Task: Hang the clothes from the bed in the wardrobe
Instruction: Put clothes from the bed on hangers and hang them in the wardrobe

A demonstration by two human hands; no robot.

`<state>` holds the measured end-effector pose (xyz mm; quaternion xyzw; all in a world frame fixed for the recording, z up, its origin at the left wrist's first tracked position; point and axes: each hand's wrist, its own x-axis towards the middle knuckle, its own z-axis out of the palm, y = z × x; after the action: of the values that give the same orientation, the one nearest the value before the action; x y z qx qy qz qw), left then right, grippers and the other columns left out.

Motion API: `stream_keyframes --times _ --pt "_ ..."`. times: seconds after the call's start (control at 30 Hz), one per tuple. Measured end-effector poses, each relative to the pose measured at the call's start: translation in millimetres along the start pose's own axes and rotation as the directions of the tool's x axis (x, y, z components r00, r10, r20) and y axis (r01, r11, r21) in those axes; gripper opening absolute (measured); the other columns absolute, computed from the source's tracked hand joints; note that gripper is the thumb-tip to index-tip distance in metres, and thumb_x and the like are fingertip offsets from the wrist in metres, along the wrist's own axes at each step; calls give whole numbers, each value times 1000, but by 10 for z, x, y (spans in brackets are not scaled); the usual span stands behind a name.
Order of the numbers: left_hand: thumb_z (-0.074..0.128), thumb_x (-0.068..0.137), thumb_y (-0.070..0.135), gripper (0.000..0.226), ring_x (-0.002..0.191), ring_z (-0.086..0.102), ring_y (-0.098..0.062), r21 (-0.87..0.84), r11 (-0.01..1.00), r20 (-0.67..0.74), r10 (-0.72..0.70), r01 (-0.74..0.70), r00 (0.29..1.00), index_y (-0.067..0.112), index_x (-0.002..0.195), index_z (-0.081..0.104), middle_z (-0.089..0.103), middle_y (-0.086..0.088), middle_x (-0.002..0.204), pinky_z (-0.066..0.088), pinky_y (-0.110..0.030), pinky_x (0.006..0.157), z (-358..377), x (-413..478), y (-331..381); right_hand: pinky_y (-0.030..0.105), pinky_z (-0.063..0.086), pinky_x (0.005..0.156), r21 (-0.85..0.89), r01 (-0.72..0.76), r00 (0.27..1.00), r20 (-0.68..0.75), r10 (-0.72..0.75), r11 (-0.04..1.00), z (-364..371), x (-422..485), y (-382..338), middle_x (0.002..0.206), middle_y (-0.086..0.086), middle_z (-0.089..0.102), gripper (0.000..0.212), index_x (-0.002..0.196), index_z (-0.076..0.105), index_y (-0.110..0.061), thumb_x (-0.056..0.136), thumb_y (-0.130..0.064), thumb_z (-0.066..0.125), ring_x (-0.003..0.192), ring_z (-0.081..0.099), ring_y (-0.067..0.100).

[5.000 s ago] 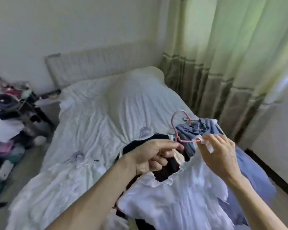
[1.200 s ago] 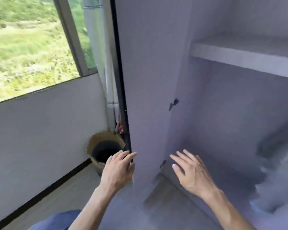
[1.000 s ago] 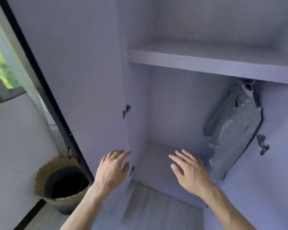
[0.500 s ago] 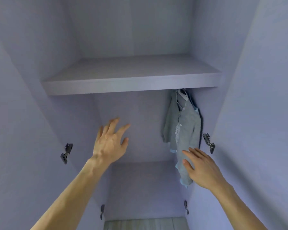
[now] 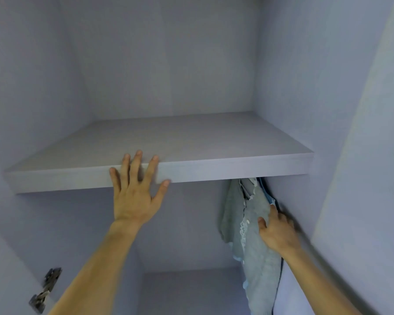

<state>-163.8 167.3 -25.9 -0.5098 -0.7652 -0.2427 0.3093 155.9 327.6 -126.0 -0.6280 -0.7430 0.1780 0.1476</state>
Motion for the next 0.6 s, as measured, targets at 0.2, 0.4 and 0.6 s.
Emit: stream_keyframes --times 0.2,0.4,0.6 --pt "35 92 68 73 152 0 -33 -14 1000 -94 5 -7 996 32 154 26 13 -7 162 -16 -51 118 140 58 -2 32 44 76 160 53 996 58 -63 986 190 378 -135 118 10 63 28 117 54 -14 102 -36 44 99 60 29" --pt "35 92 69 71 152 4 -33 30 1000 -100 -1 4 995 34 154 25 15 -6 162 -14 -52 119 156 55 -7 30 48 67 4 74 974 214 -73 997 231 523 -495 109 9 65 50 143 37 -8 97 -25 47 81 58 21" --pt "33 92 70 72 152 4 -32 36 999 -74 -9 12 997 36 155 21 14 -5 162 -10 -55 120 144 45 -17 27 57 52 183 -82 946 323 19 980 214 631 -529 101 7 65 44 131 42 -11 90 -20 56 62 72 21"
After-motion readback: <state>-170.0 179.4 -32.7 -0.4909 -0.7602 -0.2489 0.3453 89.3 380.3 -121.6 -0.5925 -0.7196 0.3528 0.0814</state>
